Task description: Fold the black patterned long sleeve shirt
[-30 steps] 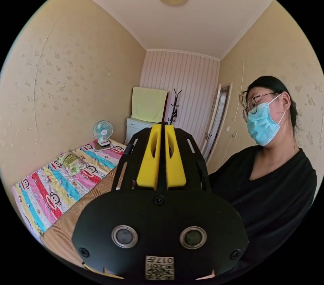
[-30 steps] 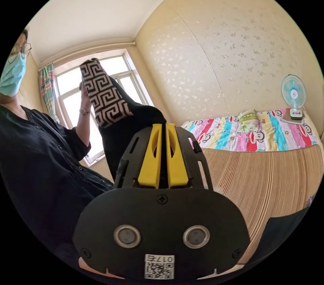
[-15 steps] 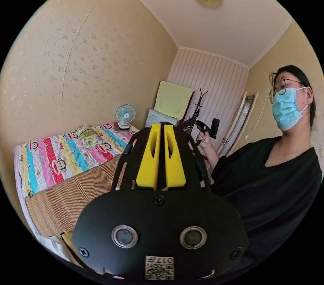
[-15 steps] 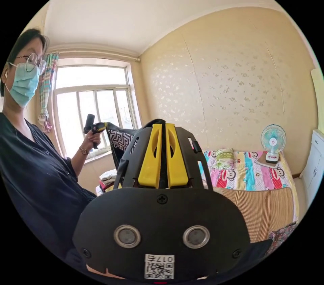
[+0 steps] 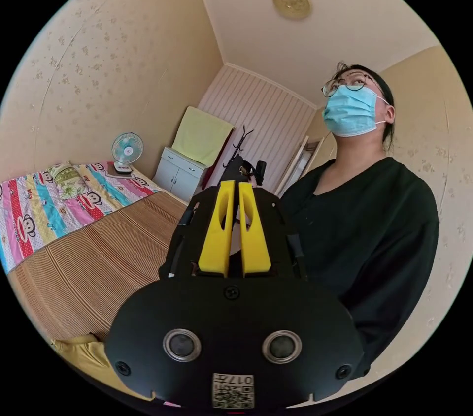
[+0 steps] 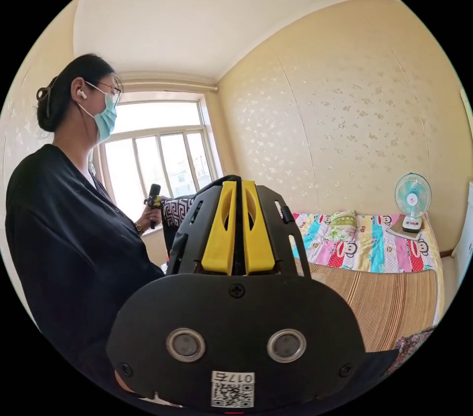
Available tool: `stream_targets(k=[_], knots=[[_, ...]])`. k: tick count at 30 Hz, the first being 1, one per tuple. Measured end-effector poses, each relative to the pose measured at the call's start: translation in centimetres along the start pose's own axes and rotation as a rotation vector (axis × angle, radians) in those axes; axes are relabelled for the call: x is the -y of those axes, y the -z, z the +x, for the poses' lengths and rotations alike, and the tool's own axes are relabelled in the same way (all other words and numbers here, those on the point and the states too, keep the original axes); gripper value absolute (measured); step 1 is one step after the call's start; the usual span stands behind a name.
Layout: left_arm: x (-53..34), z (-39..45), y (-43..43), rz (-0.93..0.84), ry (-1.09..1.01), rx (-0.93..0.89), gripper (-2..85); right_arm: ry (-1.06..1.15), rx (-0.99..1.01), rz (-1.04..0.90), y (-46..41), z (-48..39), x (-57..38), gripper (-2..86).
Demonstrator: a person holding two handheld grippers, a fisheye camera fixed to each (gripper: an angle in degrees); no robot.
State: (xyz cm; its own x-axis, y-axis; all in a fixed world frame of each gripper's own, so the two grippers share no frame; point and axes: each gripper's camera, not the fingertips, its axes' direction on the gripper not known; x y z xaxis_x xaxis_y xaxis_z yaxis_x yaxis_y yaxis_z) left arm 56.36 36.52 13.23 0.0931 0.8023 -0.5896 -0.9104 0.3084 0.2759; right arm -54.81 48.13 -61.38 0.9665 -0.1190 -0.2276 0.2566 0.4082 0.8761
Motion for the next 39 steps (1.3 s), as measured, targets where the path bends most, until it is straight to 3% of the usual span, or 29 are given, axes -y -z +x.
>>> stream_targets(k=[4, 10, 15, 20, 23, 27, 33, 39], knots=[[2.5, -3.0, 3.2, 0.039, 0.068, 0.023, -0.7, -0.027, 0.041, -0.017, -1.7, 4.7, 3.5, 2.5], [3.2, -18.7, 7.5, -0.023, 0.392, 0.331, -0.6, -0.179, 0.031, -0.296, -11.7, 18.0, 5.8, 2.6], [-4.1, -43.2, 9.7, -0.090, 0.811, 0.473, -0.2, -0.377, -0.154, -0.728, -28.0, 34.4, -0.7, 2.9], [-13.2, -54.0, 12.3, -0.061, 0.964, 0.856, 4.9, -0.517, -0.458, -0.899, -41.8, 47.7, -14.5, 4.4], [-18.8, -54.3, 10.8, -0.166, 0.914, 0.924, 6.6, -0.557, -0.495, -0.866, -42.5, 49.0, -19.8, 6.5], [-28.4, -49.8, 7.0, -0.321, 0.883, 0.825, 6.7, -0.462, -0.475, -0.911, -40.2, 46.7, -25.6, 7.0], [-38.7, -40.5, 8.4, -0.250, 1.044, 0.796, 8.5, -0.543, -0.481, -1.004, -31.1, 43.4, -33.4, 7.3], [-42.9, -36.3, 12.2, -0.184, 1.125, 0.792, 9.5, -0.689, -0.651, -1.000, -21.8, 44.2, -35.8, 7.6]])
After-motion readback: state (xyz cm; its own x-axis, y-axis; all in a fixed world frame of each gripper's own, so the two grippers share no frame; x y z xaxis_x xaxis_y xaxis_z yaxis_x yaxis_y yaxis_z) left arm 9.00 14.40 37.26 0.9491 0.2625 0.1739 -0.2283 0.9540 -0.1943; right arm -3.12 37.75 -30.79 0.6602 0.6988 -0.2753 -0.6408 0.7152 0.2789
